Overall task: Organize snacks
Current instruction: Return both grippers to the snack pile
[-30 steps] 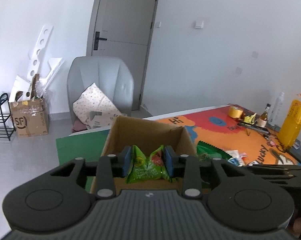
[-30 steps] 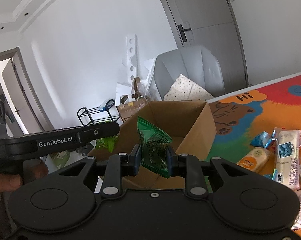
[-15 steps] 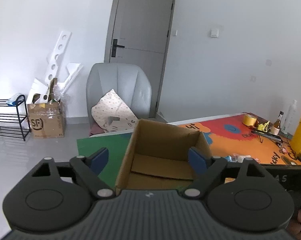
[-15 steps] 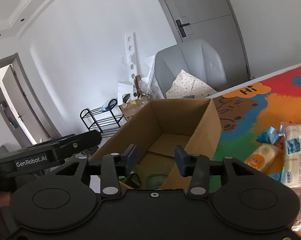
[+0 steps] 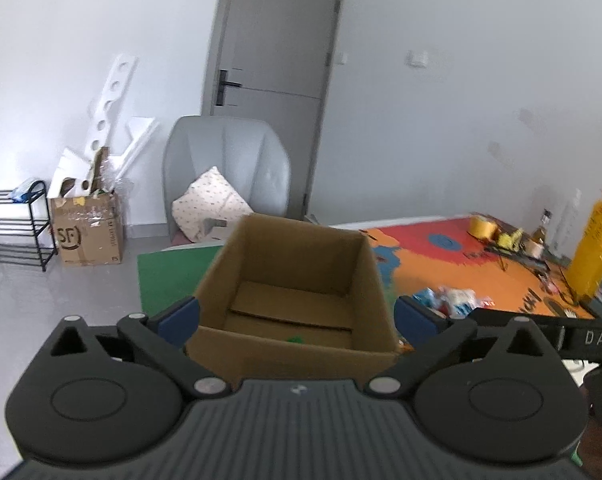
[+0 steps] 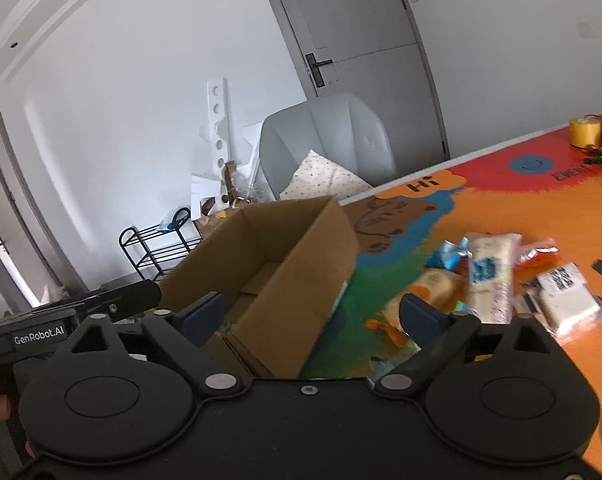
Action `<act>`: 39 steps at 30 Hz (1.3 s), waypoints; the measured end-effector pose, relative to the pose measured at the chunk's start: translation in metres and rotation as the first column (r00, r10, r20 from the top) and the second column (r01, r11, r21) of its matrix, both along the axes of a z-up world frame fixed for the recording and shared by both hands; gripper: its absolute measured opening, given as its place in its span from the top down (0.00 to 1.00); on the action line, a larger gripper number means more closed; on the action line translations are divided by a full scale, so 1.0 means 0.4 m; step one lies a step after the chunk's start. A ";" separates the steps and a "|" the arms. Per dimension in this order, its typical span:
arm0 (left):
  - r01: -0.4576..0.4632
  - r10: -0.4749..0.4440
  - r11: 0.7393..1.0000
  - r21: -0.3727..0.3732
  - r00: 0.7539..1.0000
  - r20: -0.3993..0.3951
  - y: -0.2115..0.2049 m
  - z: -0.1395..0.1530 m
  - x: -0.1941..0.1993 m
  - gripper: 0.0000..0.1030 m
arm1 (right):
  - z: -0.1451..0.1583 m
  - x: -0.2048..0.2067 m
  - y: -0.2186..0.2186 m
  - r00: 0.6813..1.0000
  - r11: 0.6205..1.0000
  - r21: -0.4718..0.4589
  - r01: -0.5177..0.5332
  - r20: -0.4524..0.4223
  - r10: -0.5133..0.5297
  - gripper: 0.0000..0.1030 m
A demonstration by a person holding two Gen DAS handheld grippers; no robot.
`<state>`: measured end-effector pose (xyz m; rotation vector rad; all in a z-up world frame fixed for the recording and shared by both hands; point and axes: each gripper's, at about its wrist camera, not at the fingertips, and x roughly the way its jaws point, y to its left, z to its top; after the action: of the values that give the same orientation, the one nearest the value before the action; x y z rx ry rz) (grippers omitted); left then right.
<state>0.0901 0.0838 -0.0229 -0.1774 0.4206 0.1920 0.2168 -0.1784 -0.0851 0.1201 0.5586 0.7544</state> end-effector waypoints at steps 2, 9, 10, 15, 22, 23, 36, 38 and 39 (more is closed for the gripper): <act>0.016 -0.016 1.000 -0.004 1.000 -0.007 -0.018 0.003 -0.002 0.00 | -0.001 -0.002 -0.021 1.000 1.000 -0.011 0.018 -0.005 -0.018 0.07; 0.093 -0.093 0.996 -0.005 0.995 -0.023 -0.093 0.001 -0.007 0.00 | -0.004 -0.018 -0.108 0.997 0.997 -0.008 0.077 0.012 -0.077 0.02; 0.104 -0.104 0.995 -0.003 0.994 -0.027 -0.106 0.000 -0.006 0.00 | -0.005 -0.019 -0.121 0.996 0.996 -0.010 0.083 0.011 -0.083 0.02; 0.137 -0.139 0.990 -0.032 0.989 -0.053 -0.145 -0.015 -0.001 0.00 | -0.007 -0.018 -0.176 0.993 0.993 -0.019 0.120 0.014 -0.119 0.01; 0.165 -0.168 0.985 -0.055 0.984 -0.054 -0.189 -0.025 0.011 0.00 | -0.015 -0.024 -0.238 0.986 0.986 -0.031 0.166 0.025 -0.165 0.01; 0.168 -0.171 0.984 -0.055 0.984 -0.056 -0.196 -0.027 0.015 0.00 | -0.019 -0.024 -0.244 0.985 0.985 -0.036 0.172 0.026 -0.171 0.01; 0.219 -0.223 0.974 -0.051 0.970 -0.098 -0.276 -0.085 0.091 0.03 | -0.082 0.016 -0.305 0.980 0.980 -0.037 0.193 -0.033 -0.195 0.15; 0.226 -0.231 0.973 -0.054 0.967 -0.110 -0.282 -0.097 0.108 0.05 | -0.092 0.029 -0.305 0.980 0.981 -0.035 0.188 -0.050 -0.190 0.19; 0.230 -0.235 0.972 -0.056 0.965 -0.118 -0.285 -0.103 0.118 0.06 | -0.097 0.035 -0.305 0.981 0.982 -0.035 0.185 -0.057 -0.187 0.21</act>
<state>0.1373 -0.0303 -0.0641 -0.1561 0.5652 -0.0376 0.2309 -0.3004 -0.1239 0.1660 0.6070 0.5614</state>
